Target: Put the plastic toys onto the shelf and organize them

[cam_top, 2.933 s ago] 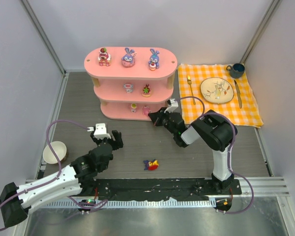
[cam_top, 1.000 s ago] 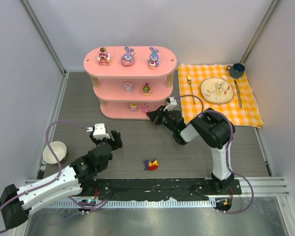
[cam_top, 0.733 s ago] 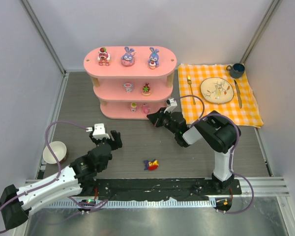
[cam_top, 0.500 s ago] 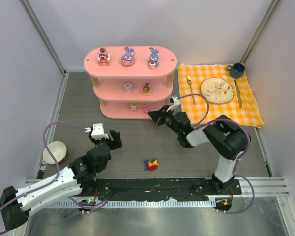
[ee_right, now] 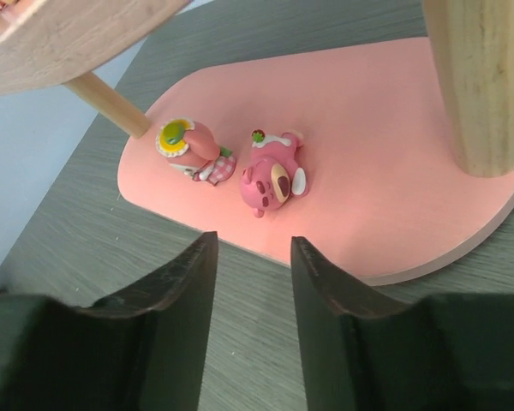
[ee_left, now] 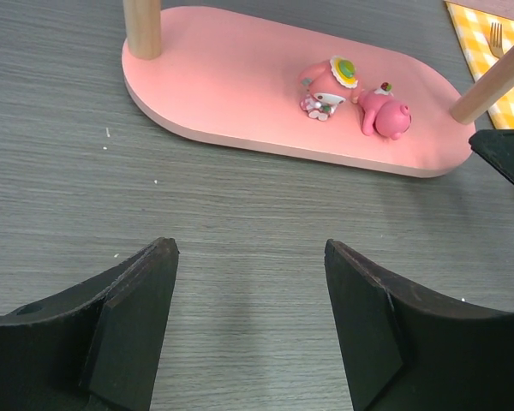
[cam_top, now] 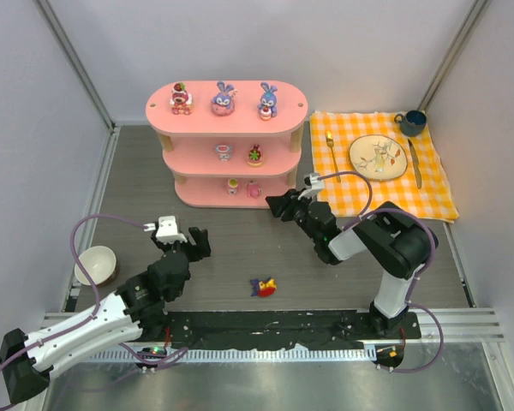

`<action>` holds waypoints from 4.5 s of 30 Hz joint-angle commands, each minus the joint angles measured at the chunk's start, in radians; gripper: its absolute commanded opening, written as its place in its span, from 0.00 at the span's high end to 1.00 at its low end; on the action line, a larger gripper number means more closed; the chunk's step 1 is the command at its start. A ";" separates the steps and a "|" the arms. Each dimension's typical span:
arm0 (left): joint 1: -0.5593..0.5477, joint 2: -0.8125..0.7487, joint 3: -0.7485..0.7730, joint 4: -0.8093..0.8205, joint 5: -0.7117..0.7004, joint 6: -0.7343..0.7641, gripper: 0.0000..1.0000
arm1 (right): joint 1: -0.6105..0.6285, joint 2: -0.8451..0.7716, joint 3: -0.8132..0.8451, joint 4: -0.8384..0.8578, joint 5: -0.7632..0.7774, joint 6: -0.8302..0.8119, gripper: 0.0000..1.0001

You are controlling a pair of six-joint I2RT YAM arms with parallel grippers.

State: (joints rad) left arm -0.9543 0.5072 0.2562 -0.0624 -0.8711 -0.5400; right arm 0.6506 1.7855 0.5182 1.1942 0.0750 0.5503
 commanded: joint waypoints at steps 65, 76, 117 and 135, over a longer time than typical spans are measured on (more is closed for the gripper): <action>0.005 -0.121 -0.032 0.001 -0.040 0.060 0.24 | 0.156 0.360 0.350 0.358 0.379 -0.544 0.29; 0.005 -0.119 -0.035 0.006 -0.042 0.061 0.23 | 0.156 0.367 0.336 0.355 0.376 -0.543 0.41; 0.005 -0.119 -0.041 0.022 -0.040 0.068 0.23 | 0.199 0.405 0.338 0.432 0.483 -0.636 0.60; 0.005 -0.121 -0.043 0.024 -0.042 0.069 0.23 | 0.265 0.434 0.401 0.475 0.681 -0.724 0.59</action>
State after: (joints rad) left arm -0.9539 0.3885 0.2161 -0.0814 -0.8898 -0.4847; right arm 0.9031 2.2047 0.8787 1.3273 0.6800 -0.1413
